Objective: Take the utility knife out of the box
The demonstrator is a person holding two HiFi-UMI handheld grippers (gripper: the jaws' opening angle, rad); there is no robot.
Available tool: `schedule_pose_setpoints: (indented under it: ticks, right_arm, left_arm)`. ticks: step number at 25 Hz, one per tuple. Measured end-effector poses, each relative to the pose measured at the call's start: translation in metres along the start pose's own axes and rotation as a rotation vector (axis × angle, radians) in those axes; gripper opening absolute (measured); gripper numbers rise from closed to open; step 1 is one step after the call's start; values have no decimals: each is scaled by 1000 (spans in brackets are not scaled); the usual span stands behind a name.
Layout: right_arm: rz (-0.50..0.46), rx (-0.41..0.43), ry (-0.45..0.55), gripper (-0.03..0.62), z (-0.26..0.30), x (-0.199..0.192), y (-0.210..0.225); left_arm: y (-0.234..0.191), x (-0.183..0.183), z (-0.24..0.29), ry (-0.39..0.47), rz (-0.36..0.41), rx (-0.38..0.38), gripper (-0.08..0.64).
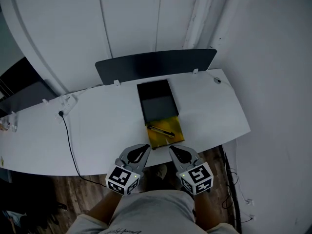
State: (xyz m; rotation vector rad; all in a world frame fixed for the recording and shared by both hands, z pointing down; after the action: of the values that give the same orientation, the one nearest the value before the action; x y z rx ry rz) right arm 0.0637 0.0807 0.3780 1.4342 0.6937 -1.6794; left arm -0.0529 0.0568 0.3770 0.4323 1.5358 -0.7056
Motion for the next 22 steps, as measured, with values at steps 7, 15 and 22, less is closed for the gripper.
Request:
schedule_pose_setpoints:
  ticks: [7, 15, 22]
  right_arm:
    - [-4, 49, -4, 15, 27, 14, 51]
    - [-10, 99, -2, 15, 40, 22, 95]
    - [-2, 128, 10, 15, 46, 23, 110]
  left_arm:
    - [-16, 6, 50, 3, -6, 54, 0]
    - [-18, 8, 93, 4, 0, 98, 0]
    - [-19, 7, 104, -1, 5, 134, 0]
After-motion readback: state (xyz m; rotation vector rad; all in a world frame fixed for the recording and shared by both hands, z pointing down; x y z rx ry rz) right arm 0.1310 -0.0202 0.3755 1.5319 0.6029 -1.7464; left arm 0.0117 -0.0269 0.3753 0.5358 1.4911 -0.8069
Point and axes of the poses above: the fingertips, and each gripper's own axes: z forward along the fingers, y to its right, x out of its top, the point moved 3 cm from there along -z, backward along the fingers, and after that the axes turned 13 degrees about y, right-handed, at the moved point
